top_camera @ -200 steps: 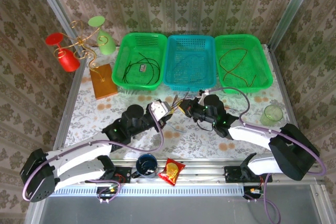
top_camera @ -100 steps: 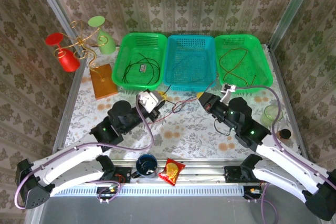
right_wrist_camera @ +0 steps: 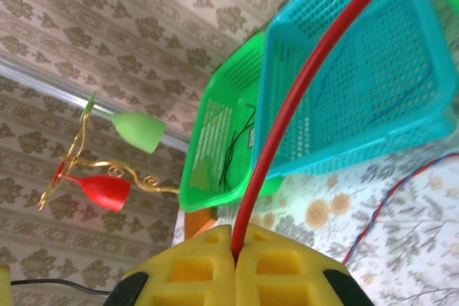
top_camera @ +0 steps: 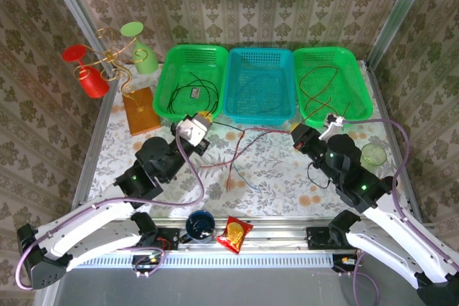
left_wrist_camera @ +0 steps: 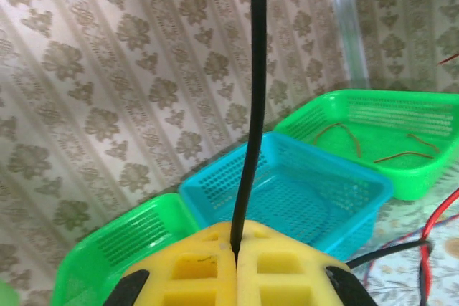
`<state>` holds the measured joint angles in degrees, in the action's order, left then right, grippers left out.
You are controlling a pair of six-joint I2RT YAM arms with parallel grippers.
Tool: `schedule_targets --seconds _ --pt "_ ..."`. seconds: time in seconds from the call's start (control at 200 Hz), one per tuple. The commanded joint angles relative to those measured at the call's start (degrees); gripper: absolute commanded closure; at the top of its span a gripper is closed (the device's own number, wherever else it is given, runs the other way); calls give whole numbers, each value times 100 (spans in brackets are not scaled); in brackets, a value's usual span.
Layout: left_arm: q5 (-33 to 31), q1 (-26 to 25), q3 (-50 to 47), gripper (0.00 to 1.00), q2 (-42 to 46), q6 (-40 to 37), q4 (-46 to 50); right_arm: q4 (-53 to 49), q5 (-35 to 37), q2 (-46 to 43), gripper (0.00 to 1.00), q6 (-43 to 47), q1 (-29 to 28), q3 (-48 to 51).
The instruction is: Untangle the cables
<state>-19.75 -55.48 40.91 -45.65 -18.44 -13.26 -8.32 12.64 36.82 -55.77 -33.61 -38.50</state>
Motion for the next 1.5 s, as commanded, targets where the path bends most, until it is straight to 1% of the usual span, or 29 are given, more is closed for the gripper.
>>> schedule_targets --seconds 0.0,0.09,0.18,0.28,0.385,0.455,0.52,0.64,0.815,0.86,0.89,1.005,1.12,1.235,1.43,1.495 --pt "-836 -39 183 100 135 -543 -246 -709 1055 -240 100 477 48 -342" --pt "-1187 -87 77 100 175 -784 -573 -958 1557 -374 100 758 51 -457" --pt "-1583 -116 -86 100 192 -1190 -1068 -1218 2003 -459 100 987 58 -618" --pt "-2200 -130 -312 100 166 -1724 -1684 -1588 2419 -520 100 1056 56 -820" --pt "-2834 -130 -559 100 162 -2215 -2405 -1722 2720 -659 100 1238 56 -852" --pt "-3073 -143 -714 100 195 -2449 -2803 -1781 2888 -777 100 1330 56 -827" --pt "-3117 -138 -776 100 272 -2518 -2858 -1867 3054 -875 100 1399 56 -826" --pt "-3107 -130 -823 100 428 -2543 -2586 -1970 3306 -1029 100 1587 56 -834" --pt "-3397 -90 -992 100 734 -2785 -2519 -2110 3706 -1170 100 1963 56 -913" --pt "-3425 -34 -1009 100 861 -2677 -2282 -2138 3724 -1217 100 2065 56 -930" --pt "-3474 -11 -978 100 970 -2546 -2029 -2148 3898 -1244 100 2124 56 -939" --pt "-3518 155 -883 100 1376 -1912 -859 -2071 4008 -1364 100 2438 56 -906" --pt "-3517 262 -865 100 1752 -1525 -230 -1987 4045 -1499 100 2562 56 -849" --pt "-3654 276 -813 100 1965 -1378 119 -1946 4073 -1572 100 2682 56 -838" --pt "-3606 289 -742 100 2064 -1229 444 -1823 3969 -1577 100 2702 56 -794" --pt "-3529 284 -693 100 2069 -1054 513 -1734 3940 -1559 100 2758 56 -809"
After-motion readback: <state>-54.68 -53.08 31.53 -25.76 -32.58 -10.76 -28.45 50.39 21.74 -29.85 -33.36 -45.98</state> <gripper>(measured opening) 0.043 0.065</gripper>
